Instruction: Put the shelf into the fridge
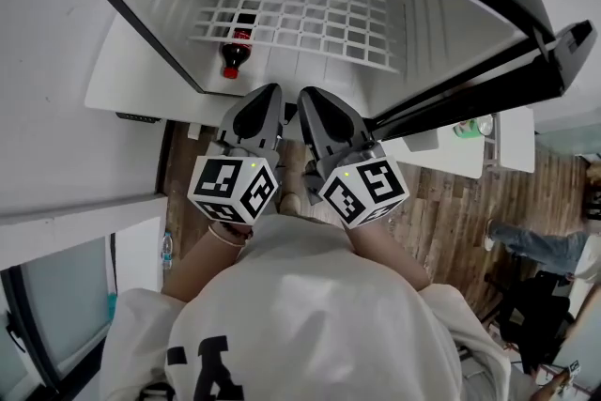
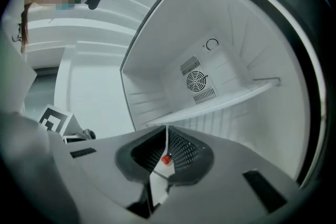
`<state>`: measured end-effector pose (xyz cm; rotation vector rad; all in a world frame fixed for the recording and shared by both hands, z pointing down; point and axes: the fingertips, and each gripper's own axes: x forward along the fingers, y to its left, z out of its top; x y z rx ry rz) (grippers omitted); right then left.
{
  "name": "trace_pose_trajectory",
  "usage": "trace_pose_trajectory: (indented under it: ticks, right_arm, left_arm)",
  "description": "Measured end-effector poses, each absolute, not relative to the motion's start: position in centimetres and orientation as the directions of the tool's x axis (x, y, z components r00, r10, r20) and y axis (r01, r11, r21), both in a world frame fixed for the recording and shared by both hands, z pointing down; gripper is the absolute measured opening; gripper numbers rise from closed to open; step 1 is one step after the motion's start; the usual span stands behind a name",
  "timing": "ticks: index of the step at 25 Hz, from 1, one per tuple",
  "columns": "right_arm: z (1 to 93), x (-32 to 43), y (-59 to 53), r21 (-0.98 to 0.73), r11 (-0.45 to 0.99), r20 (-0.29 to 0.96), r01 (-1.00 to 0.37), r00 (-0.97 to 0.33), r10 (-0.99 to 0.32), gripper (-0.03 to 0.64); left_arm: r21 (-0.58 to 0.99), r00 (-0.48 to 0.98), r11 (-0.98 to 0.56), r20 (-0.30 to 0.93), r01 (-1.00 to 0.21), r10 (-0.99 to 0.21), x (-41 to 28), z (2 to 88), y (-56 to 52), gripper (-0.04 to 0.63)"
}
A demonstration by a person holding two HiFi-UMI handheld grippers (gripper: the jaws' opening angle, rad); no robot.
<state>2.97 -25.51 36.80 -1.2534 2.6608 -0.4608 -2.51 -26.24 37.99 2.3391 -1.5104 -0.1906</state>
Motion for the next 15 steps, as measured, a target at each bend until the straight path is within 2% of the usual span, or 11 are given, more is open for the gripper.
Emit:
trace_pose_trajectory:
  ticks: [7, 15]
  right_arm:
    - [36.1, 2.2, -24.7, -0.336, 0.634, -0.037, -0.697, -0.662, -0.748, 0.037]
    - [34.1, 2.7, -23.7, -0.309, 0.591, -0.067, -0.745, -0.603, -0.795, 0.037]
  left_arm:
    - [0.345, 0.427, -0.38, 0.07, -0.858, -0.901, -2.2, 37.6, -25.1, 0.005]
    - [0.331, 0.474, -0.442, 0.019, -0.834, -0.88, -2.6, 35.6, -24.7, 0.005]
